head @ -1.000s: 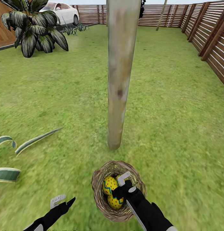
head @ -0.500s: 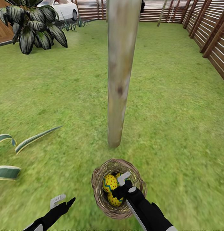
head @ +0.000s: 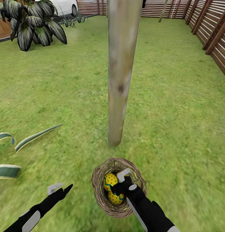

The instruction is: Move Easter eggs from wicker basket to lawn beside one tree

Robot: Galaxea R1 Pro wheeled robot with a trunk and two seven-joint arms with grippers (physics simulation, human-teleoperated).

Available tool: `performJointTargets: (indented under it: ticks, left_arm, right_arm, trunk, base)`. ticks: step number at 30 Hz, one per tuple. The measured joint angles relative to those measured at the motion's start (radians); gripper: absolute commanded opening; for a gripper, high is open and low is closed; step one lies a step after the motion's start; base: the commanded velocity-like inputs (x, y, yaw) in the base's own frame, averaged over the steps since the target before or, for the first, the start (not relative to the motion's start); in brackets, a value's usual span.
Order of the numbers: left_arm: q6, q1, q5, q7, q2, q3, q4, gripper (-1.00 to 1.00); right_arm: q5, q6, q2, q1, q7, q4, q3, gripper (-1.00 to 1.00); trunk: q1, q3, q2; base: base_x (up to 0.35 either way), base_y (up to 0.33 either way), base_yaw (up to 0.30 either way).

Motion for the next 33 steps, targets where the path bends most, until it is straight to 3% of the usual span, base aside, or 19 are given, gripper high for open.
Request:
performJointTargets:
  ticks: [5, 33]
  left_arm:
    - [0.0, 0.001, -0.003, 0.003, -0.002, 0.018, 0.027, 1.0]
    - [-0.001, 0.001, -0.003, 0.002, 0.0, 0.019, 0.053, 1.0]
  right_arm:
    - [-0.001, 0.0, 0.0, 0.0, 0.0, -0.001, 0.0, 1.0]
    - [0.0, 0.002, 0.001, 0.0, 0.001, 0.0, 0.0, 1.0]
  trunk:
    - [0.0, -0.008, 0.0]
    - [0.0, -0.051, 0.0]
  base:
    - [0.0, 0.0, 0.0]
    - [0.0, 0.0, 0.0]
